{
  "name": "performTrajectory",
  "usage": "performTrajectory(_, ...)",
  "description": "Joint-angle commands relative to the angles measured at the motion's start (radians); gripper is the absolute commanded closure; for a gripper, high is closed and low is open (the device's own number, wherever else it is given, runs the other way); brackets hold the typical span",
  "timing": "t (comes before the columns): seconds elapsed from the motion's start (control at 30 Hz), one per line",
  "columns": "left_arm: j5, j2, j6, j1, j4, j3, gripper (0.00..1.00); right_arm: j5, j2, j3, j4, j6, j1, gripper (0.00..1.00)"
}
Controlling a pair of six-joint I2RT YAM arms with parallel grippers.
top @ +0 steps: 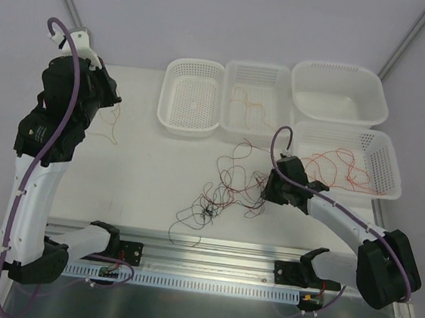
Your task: Untangle the cables
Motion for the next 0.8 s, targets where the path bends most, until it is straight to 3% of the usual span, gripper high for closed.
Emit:
performTrajectory(0.0, 0.139, 0.01, 0.0, 0.003, -0.005, 0.008, 1.0, 0.016, -0.04, 0.066, -0.072, -0.078, 0.013, 0.73)
performTrajectory(0.13, 0.294, 0.037, -0.002, 0.003, 0.024, 0.0, 1.0, 0.037, -0.088, 0.128, -0.142, -0.137, 0.059, 0.41)
performTrajectory(0.33, 0.499, 0.109, 0.004, 0.002, 0.088, 0.066, 1.0, 0.059, -0.197, 0.229, -0.242, -0.198, 0.095, 0.07)
performTrajectory(0.4, 0.565, 0.152, 0.001, 0.001, 0.125, 0.103, 1.0, 0.054, -0.238, 0.25, -0.264, -0.215, 0.093, 0.0)
performTrajectory(0.6, 0.697, 0.29, -0.05, -0.031, 0.255, 0.198, 1.0, 0.039, -0.332, 0.336, -0.353, -0.27, 0.096, 0.03)
performTrajectory(0.77, 0.707, 0.451, -0.056, -0.095, 0.312, 0.33, 1.0, 0.036, -0.419, 0.37, -0.393, -0.296, 0.095, 0.03)
